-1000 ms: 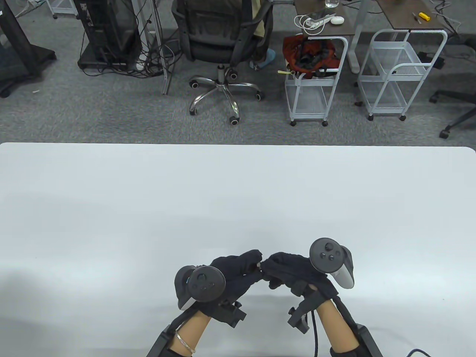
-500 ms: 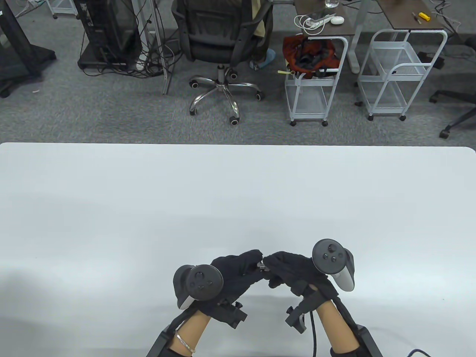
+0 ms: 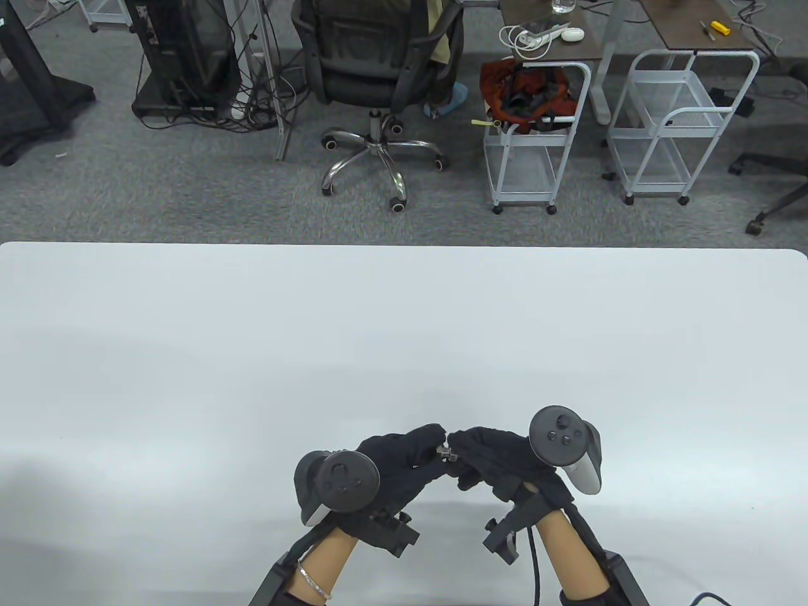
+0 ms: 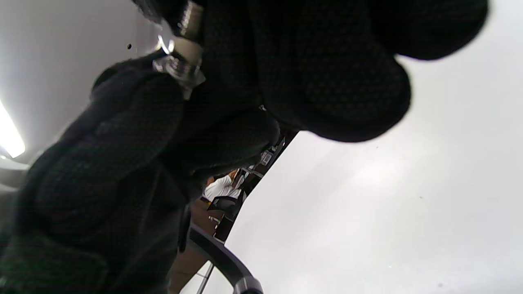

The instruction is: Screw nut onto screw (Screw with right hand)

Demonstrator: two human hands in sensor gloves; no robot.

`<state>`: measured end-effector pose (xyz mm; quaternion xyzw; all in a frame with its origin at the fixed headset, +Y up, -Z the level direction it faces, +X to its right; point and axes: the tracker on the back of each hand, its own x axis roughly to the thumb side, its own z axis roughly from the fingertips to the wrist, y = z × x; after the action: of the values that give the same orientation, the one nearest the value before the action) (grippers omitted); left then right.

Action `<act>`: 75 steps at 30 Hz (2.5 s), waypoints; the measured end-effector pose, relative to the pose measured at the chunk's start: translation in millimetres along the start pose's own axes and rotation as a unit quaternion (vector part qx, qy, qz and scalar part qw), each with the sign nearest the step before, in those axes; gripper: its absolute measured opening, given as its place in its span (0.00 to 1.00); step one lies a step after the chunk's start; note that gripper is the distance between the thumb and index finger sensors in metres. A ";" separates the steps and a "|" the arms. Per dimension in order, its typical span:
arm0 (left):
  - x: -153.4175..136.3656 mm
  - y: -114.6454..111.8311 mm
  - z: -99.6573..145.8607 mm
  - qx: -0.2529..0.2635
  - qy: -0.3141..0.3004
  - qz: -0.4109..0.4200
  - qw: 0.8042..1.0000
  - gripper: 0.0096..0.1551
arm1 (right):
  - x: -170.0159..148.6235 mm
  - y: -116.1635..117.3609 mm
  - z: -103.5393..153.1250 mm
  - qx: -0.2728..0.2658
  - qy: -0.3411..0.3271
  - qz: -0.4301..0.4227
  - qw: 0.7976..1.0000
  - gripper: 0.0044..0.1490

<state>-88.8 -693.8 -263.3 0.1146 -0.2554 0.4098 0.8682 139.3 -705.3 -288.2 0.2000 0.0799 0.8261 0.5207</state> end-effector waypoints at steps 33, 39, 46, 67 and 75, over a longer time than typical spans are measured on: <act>-1.2 0.4 0.8 0.002 0.002 -0.010 1.000 0.27 | 2.3 0.1 0.7 0.016 0.001 0.006 1.000 0.29; 2.6 1.1 1.3 0.010 -0.005 -0.043 0.999 0.27 | 1.7 0.0 -0.9 0.019 -0.007 0.019 1.000 0.28; 3.4 1.8 1.6 0.016 -0.007 -0.047 0.999 0.27 | 3.1 0.7 -0.2 0.068 0.005 0.013 0.998 0.31; 4.7 3.2 2.1 0.025 -0.008 -0.054 0.998 0.27 | 3.5 2.9 -0.2 0.050 0.002 0.015 0.999 0.31; 3.2 2.6 2.1 0.021 -0.003 -0.030 0.999 0.27 | 2.7 0.9 0.9 0.006 -0.012 0.008 1.000 0.30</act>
<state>-89.8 -690.9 -259.8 0.1415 -0.2458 0.3886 0.8767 137.9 -703.3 -286.4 0.2137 0.0769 0.8271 0.5141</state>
